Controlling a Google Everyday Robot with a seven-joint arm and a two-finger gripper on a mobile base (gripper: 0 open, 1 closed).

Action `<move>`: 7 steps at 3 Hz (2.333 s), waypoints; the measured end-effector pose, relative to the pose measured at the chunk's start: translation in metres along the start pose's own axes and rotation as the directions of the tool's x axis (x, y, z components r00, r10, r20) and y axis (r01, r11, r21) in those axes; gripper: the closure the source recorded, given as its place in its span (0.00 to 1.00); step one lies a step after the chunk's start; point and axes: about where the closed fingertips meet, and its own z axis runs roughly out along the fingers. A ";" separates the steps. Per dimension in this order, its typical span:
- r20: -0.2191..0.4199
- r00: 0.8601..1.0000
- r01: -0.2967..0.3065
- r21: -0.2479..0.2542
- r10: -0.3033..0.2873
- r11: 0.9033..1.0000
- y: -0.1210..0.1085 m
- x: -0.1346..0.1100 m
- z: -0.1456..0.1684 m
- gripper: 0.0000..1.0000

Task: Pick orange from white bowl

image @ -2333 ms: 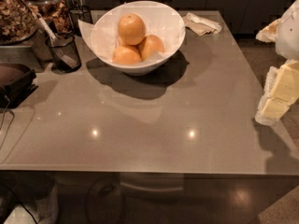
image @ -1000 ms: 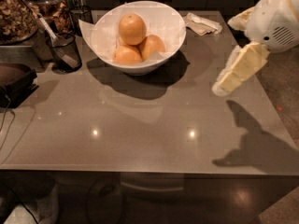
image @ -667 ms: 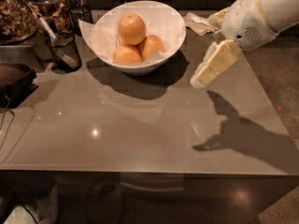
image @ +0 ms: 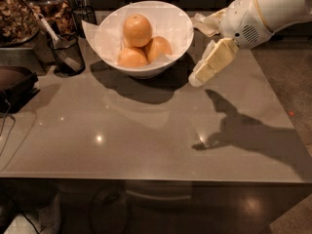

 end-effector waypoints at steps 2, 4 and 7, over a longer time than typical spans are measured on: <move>0.103 0.995 -0.011 0.077 0.003 0.997 -0.031 -0.025 0.026 0.00; 0.185 0.983 -0.049 0.141 0.022 0.989 -0.046 -0.038 0.035 0.00; 0.243 0.970 -0.080 0.216 0.026 0.973 -0.080 -0.065 0.040 0.00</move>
Offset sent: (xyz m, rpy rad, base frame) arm 0.0995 0.0525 0.0194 0.2093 -0.2090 -0.0853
